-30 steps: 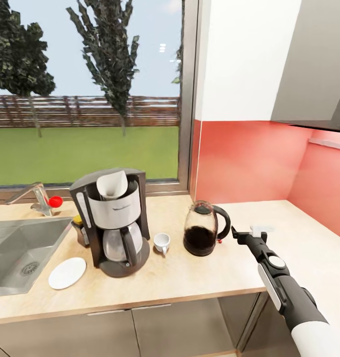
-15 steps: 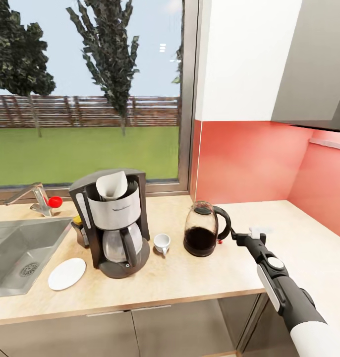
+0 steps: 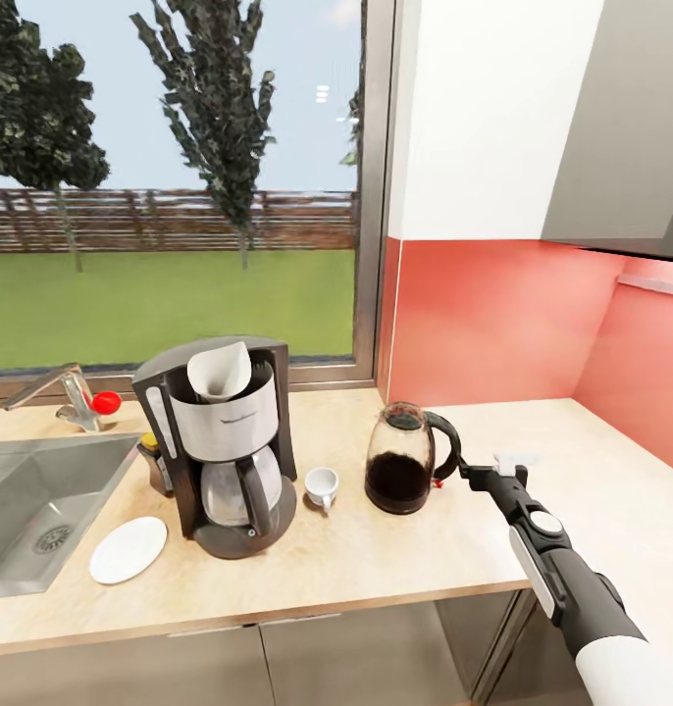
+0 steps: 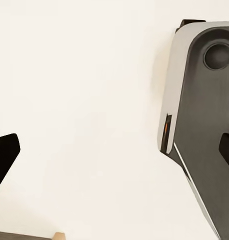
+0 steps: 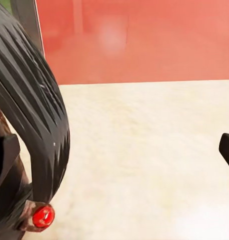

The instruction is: Set up a coffee station on the kitchen countertop: keep the coffee maker on the countertop, move the bottle of coffee from the kitchen shelf to the counter next to the coffee maker, place a paper coffee filter on top of the coffee maker, put the saucer next to the coffee maker with the coffee cup on the saucer, and place the electric kettle next to the coffee maker.

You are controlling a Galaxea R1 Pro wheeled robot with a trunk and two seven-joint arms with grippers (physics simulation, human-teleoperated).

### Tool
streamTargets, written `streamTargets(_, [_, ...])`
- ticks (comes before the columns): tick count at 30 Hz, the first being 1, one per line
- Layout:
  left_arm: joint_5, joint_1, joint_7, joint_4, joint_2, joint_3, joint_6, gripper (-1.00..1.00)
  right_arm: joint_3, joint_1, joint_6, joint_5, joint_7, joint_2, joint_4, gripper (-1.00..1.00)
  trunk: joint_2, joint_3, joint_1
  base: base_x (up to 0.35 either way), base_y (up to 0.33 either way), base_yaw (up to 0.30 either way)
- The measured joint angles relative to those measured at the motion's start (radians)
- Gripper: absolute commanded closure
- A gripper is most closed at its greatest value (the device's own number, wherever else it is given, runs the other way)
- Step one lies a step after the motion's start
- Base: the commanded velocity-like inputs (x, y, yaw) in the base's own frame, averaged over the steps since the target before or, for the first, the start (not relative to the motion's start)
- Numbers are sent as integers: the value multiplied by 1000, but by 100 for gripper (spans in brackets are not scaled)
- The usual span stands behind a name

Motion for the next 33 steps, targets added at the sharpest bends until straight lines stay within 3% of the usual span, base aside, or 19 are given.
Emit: streamTargets(33, [1,0,0,1,1,0,1,-100,6,0,1,-1,14,6,40,-100,0,0,0,32,0,0])
